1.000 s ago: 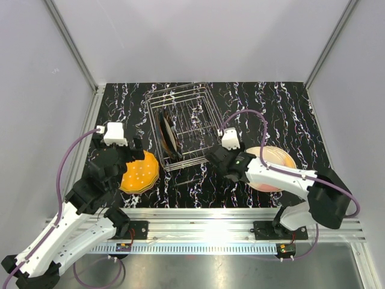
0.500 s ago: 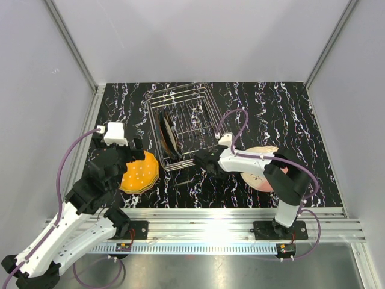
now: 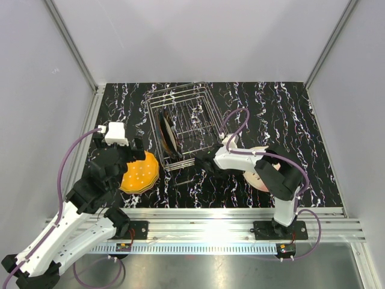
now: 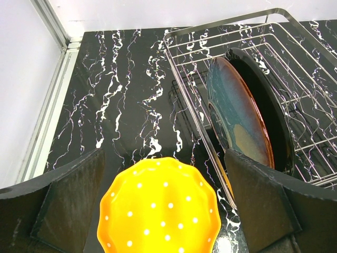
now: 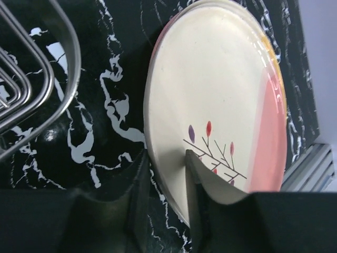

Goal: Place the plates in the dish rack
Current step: Grab a plate with the right arm

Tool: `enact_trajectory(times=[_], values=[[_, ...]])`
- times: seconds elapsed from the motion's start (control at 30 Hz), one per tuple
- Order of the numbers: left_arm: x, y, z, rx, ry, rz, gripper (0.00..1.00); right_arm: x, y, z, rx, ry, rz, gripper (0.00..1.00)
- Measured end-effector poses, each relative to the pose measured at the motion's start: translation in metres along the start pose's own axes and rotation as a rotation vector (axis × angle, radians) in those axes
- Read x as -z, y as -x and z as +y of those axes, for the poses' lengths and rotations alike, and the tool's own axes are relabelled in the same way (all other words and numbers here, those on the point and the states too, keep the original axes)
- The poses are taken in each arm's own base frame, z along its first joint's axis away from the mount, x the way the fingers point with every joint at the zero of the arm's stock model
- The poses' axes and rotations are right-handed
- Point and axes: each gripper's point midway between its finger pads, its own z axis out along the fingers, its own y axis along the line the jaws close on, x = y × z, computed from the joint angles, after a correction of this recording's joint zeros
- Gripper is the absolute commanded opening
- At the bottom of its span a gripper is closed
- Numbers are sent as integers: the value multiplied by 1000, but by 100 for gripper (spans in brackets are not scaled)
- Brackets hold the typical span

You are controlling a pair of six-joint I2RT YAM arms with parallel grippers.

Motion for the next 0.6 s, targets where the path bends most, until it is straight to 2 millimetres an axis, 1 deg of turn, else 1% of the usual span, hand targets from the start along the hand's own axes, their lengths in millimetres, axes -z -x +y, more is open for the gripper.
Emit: enact_trajectory(times=[0.07,0.1,0.23,0.3,0.37,0.5,0.6], values=[[0,0,0,0,0,0,99,0,2,-3,10,-10,-12,21],[0,0,0,0,0,0,99,-1,4,-6,29,-22,-24,14],[0,0,0,0,-1,0,99,1,12,-17,100,-49,-67,3],[0,0,0,0,-1,0,99,8,16,-20,135,-53,-91,2],[0,0,0,0,-1,0,99,18,21,-18,151,-41,-108,1],[0,0,0,0,-1,0,99,43,37,-3,116,24,-147,0],[0,0,0,0,-1,0,99,56,44,4,95,64,-167,0]])
